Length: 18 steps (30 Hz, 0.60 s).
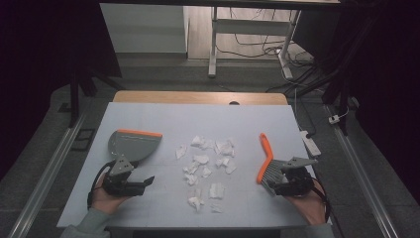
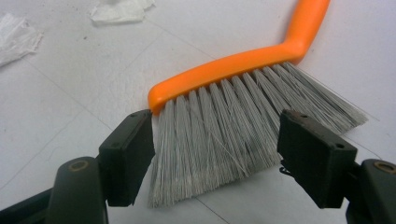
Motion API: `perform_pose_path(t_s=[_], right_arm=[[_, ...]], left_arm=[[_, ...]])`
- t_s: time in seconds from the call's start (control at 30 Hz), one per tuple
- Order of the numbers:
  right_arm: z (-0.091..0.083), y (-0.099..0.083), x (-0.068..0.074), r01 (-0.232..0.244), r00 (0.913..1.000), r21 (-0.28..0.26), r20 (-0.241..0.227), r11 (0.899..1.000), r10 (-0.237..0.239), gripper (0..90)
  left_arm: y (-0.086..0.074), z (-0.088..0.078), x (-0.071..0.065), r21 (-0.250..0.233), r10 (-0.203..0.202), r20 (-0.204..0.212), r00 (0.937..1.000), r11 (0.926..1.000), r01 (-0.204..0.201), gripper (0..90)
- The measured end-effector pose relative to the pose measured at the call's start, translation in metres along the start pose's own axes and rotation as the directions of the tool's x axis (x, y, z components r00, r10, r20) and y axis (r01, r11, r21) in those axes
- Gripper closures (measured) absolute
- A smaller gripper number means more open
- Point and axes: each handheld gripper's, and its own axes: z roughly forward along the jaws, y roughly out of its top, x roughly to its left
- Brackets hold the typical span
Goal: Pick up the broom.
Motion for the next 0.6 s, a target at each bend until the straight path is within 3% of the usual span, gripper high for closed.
perform_pose_path(t_s=[0.6], right_arm=[[0.0005,-0.0001,0.0004,-0.004,1.0000,0.003,-0.002,1.000,0.004,27.2]], left_arm=[[-0.0001,-0.0001,-0.0006,0.003,0.002,-0.001,1.0000,1.0000,-0.002,21.1]])
